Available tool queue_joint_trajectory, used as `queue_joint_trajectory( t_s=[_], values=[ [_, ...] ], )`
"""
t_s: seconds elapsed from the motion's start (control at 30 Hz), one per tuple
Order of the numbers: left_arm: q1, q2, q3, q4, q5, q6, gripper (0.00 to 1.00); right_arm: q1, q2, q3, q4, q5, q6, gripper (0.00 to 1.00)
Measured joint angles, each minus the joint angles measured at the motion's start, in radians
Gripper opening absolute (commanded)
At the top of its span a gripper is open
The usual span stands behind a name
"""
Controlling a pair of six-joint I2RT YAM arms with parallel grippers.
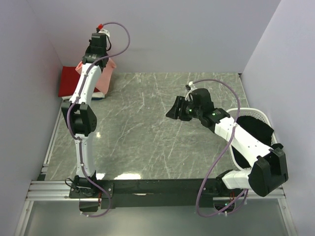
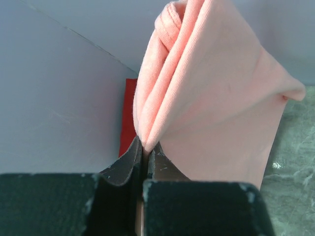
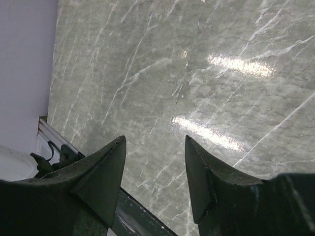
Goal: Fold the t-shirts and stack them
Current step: Neatly place the folded tshirt to the corner
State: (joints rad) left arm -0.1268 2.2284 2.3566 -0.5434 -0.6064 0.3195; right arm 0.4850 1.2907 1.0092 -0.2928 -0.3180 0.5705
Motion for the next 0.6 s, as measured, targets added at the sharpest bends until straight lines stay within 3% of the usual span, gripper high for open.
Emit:
queue_joint_trajectory(
  t_s=[0.4,0.6],
  values=[
    [0.074,-0.054,-0.005,0.007,0.092,-0.027,0.00,0.021,0.041,0.036,-0.022,0.018,-0.003,0.58],
    [0.125,-0.055,-0.077,0.039,0.156,-0.058,0.00,0.037,0.086,0.073,-0.035,0.027,-0.005,0.57]
  ],
)
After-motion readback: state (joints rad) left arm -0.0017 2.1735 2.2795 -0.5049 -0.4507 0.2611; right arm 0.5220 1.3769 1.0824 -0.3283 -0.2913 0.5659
